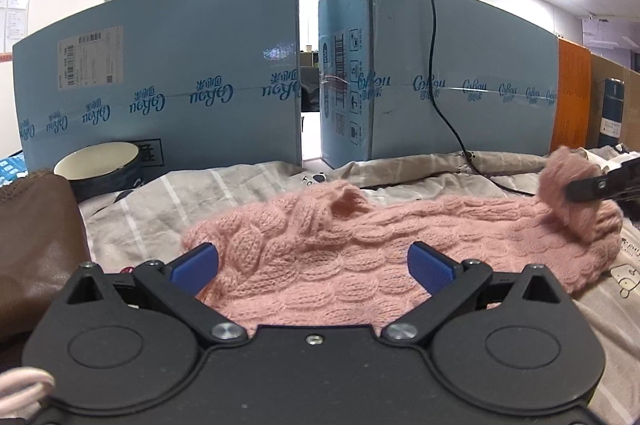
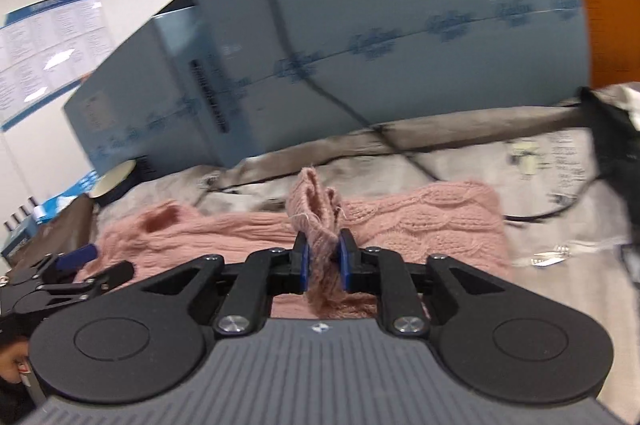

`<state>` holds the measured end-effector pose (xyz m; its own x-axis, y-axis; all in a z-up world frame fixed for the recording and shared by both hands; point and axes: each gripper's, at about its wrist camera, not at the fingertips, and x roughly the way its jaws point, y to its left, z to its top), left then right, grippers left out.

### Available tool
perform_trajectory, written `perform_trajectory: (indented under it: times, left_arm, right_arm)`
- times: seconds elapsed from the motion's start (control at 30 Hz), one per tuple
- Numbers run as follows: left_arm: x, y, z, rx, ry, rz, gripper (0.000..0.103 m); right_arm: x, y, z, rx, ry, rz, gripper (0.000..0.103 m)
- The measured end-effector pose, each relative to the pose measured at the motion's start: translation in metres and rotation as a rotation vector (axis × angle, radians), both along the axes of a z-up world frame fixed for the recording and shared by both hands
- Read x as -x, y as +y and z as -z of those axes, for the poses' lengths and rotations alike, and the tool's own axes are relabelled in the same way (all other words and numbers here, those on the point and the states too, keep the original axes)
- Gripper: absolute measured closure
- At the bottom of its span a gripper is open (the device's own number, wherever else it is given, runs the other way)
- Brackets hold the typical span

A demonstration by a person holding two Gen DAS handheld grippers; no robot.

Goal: Fold clothes

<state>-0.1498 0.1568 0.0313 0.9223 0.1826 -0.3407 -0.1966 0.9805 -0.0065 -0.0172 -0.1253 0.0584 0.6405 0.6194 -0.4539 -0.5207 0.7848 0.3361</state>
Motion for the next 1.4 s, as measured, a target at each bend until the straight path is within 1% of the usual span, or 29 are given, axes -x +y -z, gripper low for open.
perform_trajectory:
  times: [0.03,0.07,0.1,0.17,0.3,0.4,0.47,0.53,0.57,0.6,0.67,0.73,0.77,0.8,0.9,0.93,0.97,1.0,1.03,1.07,1.1,1.13,1.2,1.3,1.4]
  left_arm:
    - [0.001,0.001,0.0,0.005,-0.003,0.001,0.0]
    - [0.001,0.002,-0.001,0.014,-0.009,0.0,0.0]
    - [0.002,0.003,-0.001,0.024,-0.015,0.0,0.0]
    - [0.004,0.008,-0.002,0.056,-0.028,-0.005,0.0]
    - [0.006,0.022,-0.002,0.153,-0.045,-0.029,0.0]
    - [0.01,0.032,-0.002,0.222,-0.061,-0.058,0.0]
    - [0.015,0.04,-0.002,0.272,-0.079,-0.086,0.0]
    - [0.019,0.048,-0.002,0.328,-0.081,-0.121,0.0]
    - [0.02,0.051,-0.001,0.35,-0.079,-0.133,0.0]
    - [0.021,0.054,-0.001,0.371,-0.076,-0.142,0.0]
    - [0.022,0.056,0.0,0.396,-0.069,-0.158,0.0]
    - [0.023,0.058,0.001,0.408,-0.063,-0.177,0.0]
    - [0.024,0.059,0.001,0.413,-0.062,-0.185,0.0]
    - [0.025,0.06,0.001,0.419,-0.061,-0.193,0.0]
    - [0.025,0.063,0.006,0.443,-0.029,-0.218,0.0]
    - [0.024,0.064,0.008,0.448,-0.011,-0.227,0.0]
    - [0.023,0.064,0.009,0.452,-0.001,-0.226,0.0]
    - [0.022,0.064,0.011,0.457,0.007,-0.222,0.0]
    - [0.02,0.065,0.012,0.461,0.016,-0.219,0.0]
    - [0.02,0.064,0.013,0.459,0.022,-0.217,0.0]
    - [0.019,0.063,0.014,0.455,0.027,-0.216,0.0]
    - [0.02,0.062,0.014,0.451,0.028,-0.214,0.0]
    - [0.02,0.062,0.015,0.447,0.027,-0.211,0.0]
    - [0.019,0.061,0.015,0.444,0.032,-0.212,0.0]
    - [0.017,0.06,0.016,0.437,0.048,-0.215,0.0]
  right_arm:
    - [-0.001,0.005,0.001,0.003,0.004,-0.021,0.076]
    - [0.0,0.008,0.003,-0.004,0.005,-0.035,0.06]
    - [0.002,0.009,0.004,-0.018,0.004,-0.043,0.049]
    - [0.006,0.009,0.005,-0.052,-0.004,-0.045,0.049]
    - [-0.002,0.018,0.017,-0.041,0.08,-0.061,0.049]
    - [-0.003,0.017,0.021,-0.056,0.099,-0.058,0.049]
    - [0.004,0.004,0.013,-0.112,0.072,-0.062,0.049]
    - [0.014,-0.017,0.002,-0.178,0.015,-0.01,0.043]
    - [0.018,-0.029,-0.001,-0.194,-0.01,0.043,0.035]
    - [0.02,-0.04,-0.004,-0.199,-0.032,0.109,0.031]
    - [0.02,-0.06,-0.003,-0.177,-0.053,0.247,0.026]
    - [0.014,-0.073,0.004,-0.127,-0.032,0.362,0.025]
    - [0.009,-0.078,0.01,-0.114,-0.004,0.403,0.025]
    - [0.004,-0.082,0.015,-0.119,0.034,0.42,0.025]
    - [-0.014,-0.088,0.035,-0.171,0.169,0.424,0.025]
    - [-0.017,-0.088,0.039,-0.185,0.195,0.411,0.026]
    - [-0.019,-0.085,0.041,-0.196,0.208,0.388,0.029]
    - [-0.02,-0.08,0.042,-0.19,0.213,0.375,0.038]
    - [-0.021,-0.075,0.041,-0.172,0.213,0.367,0.043]
    - [-0.022,-0.069,0.04,-0.154,0.213,0.36,0.055]
    - [-0.022,-0.064,0.038,-0.134,0.207,0.349,0.062]
    - [-0.021,-0.059,0.034,-0.114,0.193,0.341,0.063]
    - [-0.018,-0.051,0.026,-0.074,0.156,0.33,0.075]
    - [-0.011,-0.036,0.016,-0.011,0.101,0.33,0.079]
    - [-0.001,-0.016,0.001,0.045,0.023,0.314,0.081]
